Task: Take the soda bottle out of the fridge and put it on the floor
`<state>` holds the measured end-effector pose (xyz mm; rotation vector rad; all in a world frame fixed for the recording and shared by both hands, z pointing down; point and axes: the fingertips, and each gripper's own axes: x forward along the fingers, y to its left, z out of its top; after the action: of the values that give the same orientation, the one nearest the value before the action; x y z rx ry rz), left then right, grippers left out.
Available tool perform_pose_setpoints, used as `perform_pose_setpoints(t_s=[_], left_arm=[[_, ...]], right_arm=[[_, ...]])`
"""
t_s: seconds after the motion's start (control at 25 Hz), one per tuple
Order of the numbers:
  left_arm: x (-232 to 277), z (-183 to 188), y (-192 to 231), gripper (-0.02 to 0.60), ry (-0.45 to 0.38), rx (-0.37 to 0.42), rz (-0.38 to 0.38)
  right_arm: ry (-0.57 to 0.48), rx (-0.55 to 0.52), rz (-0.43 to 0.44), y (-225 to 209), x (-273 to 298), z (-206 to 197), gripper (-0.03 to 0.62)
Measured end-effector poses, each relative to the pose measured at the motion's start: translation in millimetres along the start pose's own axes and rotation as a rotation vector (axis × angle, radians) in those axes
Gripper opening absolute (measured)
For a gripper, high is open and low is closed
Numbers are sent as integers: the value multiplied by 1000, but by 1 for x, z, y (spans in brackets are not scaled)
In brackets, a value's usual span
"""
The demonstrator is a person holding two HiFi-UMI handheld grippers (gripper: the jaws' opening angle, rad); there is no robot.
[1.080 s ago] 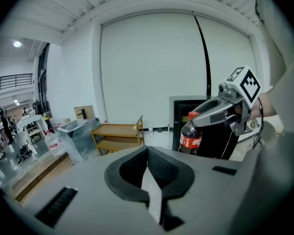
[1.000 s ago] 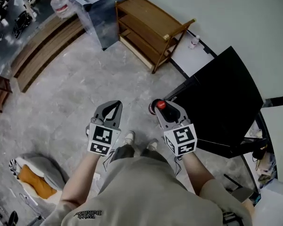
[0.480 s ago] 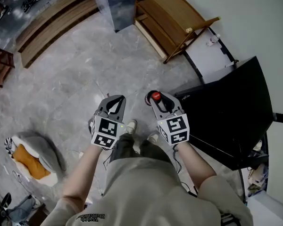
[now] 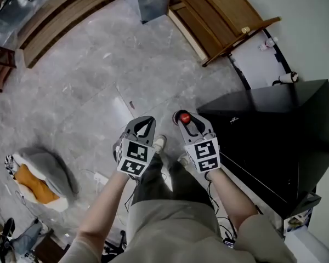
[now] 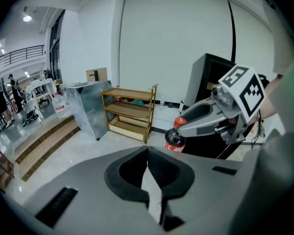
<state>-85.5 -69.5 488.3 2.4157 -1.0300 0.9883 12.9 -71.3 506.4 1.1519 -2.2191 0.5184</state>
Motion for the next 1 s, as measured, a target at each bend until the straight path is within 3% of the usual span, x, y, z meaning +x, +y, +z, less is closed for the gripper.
perform_pose_setpoints(t_s=[0.32, 1.0], left_arm=[[76, -72, 13, 6, 85, -26, -52], [232, -261, 14, 6, 221, -79, -140]], right_arm=[[62, 3, 8, -4, 82, -59, 110], [157, -33, 38, 0, 241, -233, 111]])
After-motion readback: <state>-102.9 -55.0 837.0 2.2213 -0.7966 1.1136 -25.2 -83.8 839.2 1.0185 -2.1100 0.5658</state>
